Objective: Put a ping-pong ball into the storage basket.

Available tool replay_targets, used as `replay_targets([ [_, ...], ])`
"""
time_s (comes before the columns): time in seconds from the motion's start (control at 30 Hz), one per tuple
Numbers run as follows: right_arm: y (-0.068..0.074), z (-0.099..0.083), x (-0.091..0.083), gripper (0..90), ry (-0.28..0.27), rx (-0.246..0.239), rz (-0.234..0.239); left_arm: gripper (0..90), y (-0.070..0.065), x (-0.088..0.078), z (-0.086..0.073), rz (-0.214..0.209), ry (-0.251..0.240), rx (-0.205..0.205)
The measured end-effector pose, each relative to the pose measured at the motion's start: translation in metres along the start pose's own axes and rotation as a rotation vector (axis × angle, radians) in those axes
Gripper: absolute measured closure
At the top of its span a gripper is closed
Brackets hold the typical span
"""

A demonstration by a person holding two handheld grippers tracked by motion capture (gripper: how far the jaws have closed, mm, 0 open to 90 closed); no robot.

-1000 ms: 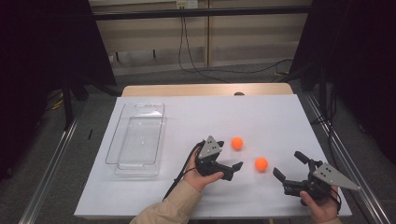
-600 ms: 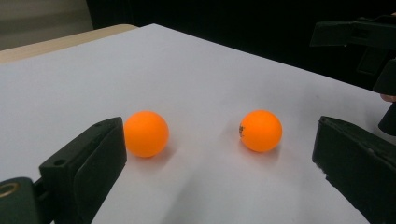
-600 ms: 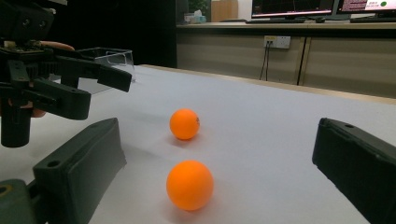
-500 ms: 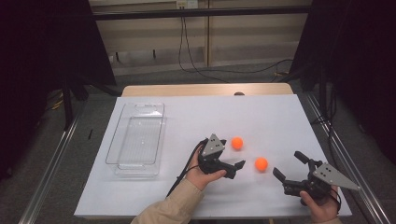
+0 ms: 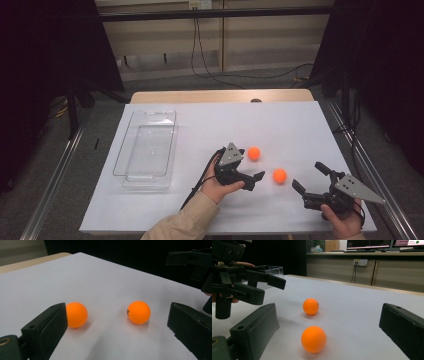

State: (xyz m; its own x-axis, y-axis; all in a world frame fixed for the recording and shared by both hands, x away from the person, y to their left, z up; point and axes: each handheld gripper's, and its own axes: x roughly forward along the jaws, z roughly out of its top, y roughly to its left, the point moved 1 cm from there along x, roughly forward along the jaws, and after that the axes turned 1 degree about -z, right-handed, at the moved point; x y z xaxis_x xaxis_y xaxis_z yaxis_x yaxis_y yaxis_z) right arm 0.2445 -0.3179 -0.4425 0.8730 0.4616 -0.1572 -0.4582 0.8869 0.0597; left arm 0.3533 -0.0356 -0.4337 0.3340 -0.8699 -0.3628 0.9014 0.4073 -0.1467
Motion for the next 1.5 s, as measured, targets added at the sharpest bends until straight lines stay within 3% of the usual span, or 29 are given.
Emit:
replay_targets([
  [0.57,-0.001,0.0,0.001,1.3,-0.001,0.001,0.0,3.1,0.0,0.006,0.0,-0.002,0.003,0.0],
  [1.5,-0.001,0.0,0.001,1.3,-0.002,0.003,-0.001,2.9,-0.005,0.027,0.0,-0.042,0.083,-0.003],
])
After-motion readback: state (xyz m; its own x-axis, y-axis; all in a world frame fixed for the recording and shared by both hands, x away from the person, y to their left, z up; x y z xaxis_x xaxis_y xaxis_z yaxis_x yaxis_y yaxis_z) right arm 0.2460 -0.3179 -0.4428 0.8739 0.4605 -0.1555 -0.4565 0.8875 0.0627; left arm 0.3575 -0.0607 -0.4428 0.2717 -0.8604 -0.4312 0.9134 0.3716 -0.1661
